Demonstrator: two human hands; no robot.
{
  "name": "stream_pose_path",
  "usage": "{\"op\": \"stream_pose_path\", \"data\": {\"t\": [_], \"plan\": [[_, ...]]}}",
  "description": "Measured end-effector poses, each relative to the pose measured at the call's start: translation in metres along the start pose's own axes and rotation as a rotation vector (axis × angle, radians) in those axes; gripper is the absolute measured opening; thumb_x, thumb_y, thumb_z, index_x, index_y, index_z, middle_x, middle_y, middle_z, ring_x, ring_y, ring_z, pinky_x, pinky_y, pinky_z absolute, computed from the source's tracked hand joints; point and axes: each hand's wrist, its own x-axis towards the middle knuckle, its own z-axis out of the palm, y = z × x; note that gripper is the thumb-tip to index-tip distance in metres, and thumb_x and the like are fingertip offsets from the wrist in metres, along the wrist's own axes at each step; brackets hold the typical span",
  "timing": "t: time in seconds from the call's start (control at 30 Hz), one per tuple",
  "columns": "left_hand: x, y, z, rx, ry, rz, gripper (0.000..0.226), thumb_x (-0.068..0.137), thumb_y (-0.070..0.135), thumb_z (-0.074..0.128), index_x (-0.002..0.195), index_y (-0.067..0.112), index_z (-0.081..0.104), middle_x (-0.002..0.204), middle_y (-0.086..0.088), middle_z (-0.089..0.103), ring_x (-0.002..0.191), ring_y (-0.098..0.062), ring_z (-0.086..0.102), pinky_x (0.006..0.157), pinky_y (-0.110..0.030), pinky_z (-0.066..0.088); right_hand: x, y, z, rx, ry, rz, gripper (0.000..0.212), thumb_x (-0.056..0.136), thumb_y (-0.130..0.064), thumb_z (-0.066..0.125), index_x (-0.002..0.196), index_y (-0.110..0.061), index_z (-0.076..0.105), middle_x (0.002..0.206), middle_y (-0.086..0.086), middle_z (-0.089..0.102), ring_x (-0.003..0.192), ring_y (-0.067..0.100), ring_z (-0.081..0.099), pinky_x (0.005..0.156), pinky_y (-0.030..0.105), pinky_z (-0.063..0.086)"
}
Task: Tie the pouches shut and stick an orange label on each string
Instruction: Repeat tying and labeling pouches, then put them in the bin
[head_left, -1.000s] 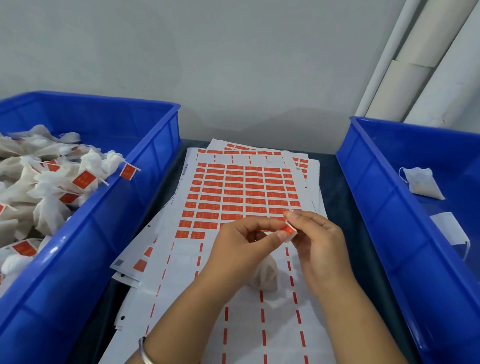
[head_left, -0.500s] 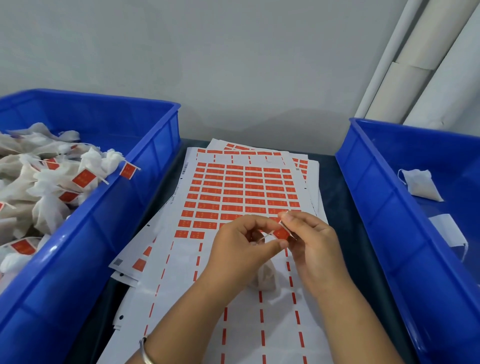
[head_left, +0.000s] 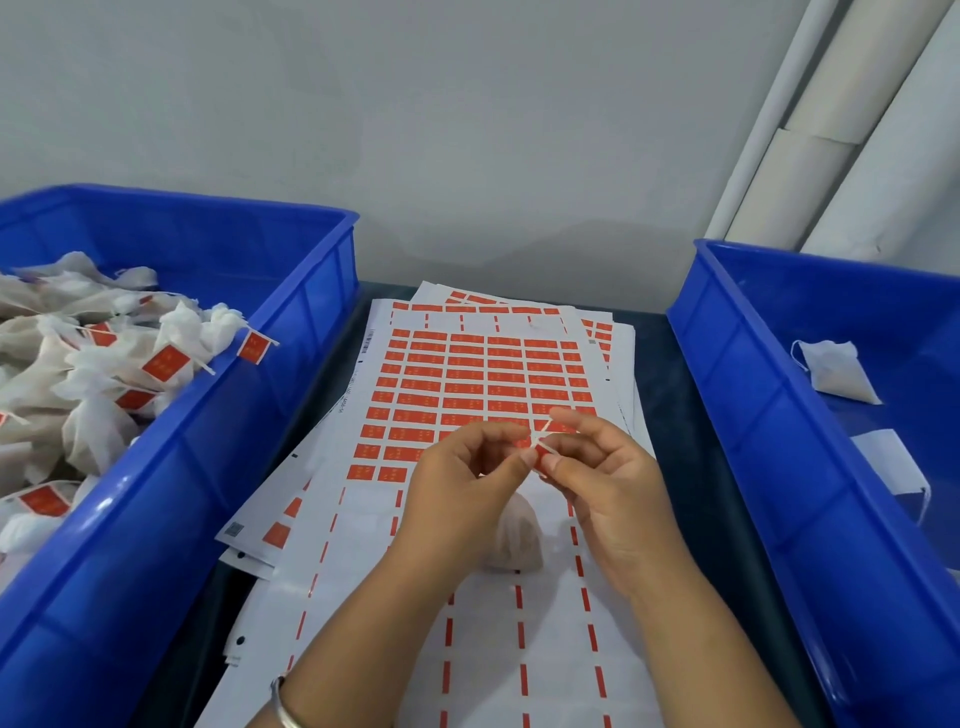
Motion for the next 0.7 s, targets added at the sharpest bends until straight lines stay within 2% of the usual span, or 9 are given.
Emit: {"op": "stream_pose_path", "data": {"t": [0.07,0.2,0.33,0.47,0.57,0.63,0.7], "plan": [[0.0,-0.001,-0.001,0.001,-0.024,-0.013,0.012,0.082,0.022,0.067,0.077,0.032,0.065,0.074,0.023,0.066,0.076,0.006,0.062,0.056,-0.004,0.046,0.0,0.0,0.0,-0.025,-0.009,-0.007,0.025,0.082,-0.011,0.07,0.1,-0.029,0.067,0.091,-0.01,0.074,0.093,0.008,0.07,0.084,0.029,0.056],[0.001,-0.002,-0.001,0.003,0.005,-0.039,0.012,0.086,0.021,0.063,0.078,0.029,0.063,0.078,0.016,0.066,0.079,-0.004,0.063,0.063,-0.007,0.043,0.0,0.002,0.002,-0.05,-0.014,-0.023,0.027,0.081,-0.014,0.072,0.102,-0.031,0.066,0.092,-0.011,0.074,0.093,0.008,0.07,0.082,0.023,0.056],[0.0,-0.001,0.0,0.035,0.029,-0.032,0.012,0.086,0.022,0.061,0.078,0.031,0.062,0.081,0.016,0.065,0.08,-0.004,0.062,0.059,-0.003,0.041,0.001,0.006,0.003,-0.041,-0.019,-0.03,0.025,0.079,-0.018,0.073,0.099,-0.031,0.066,0.093,-0.017,0.073,0.09,0.005,0.07,0.075,0.018,0.056],[0.002,-0.002,-0.001,0.074,0.043,-0.026,0.008,0.081,0.027,0.067,0.078,0.033,0.063,0.08,0.019,0.066,0.079,-0.003,0.063,0.059,-0.005,0.042,0.004,0.011,0.001,-0.009,0.021,-0.024,0.023,0.08,-0.014,0.073,0.097,-0.028,0.068,0.093,-0.017,0.073,0.09,0.006,0.07,0.072,0.021,0.057],[0.002,-0.007,0.001,0.175,-0.05,-0.072,0.007,0.081,0.035,0.066,0.087,0.033,0.061,0.085,0.02,0.064,0.08,-0.003,0.061,0.055,-0.004,0.041,0.007,0.014,-0.002,0.078,0.094,0.016,0.021,0.08,-0.014,0.073,0.093,-0.029,0.07,0.094,-0.015,0.074,0.092,0.01,0.071,0.078,0.03,0.058],[0.0,-0.013,0.005,0.275,-0.112,-0.102,0.007,0.082,0.04,0.064,0.082,0.034,0.061,0.079,0.019,0.063,0.074,-0.004,0.06,0.05,-0.004,0.038,0.008,0.013,-0.005,0.179,0.125,0.046,0.02,0.077,-0.016,0.073,0.092,-0.028,0.071,0.097,-0.01,0.074,0.093,0.014,0.071,0.078,0.033,0.058],[-0.002,-0.018,0.007,0.316,-0.102,-0.122,0.013,0.081,0.043,0.064,0.075,0.032,0.062,0.072,0.017,0.061,0.068,-0.006,0.058,0.046,-0.004,0.037,0.009,0.012,-0.007,0.266,0.141,0.07,0.021,0.073,-0.019,0.073,0.093,-0.026,0.072,0.1,-0.007,0.074,0.093,0.017,0.072,0.076,0.033,0.059]]}}
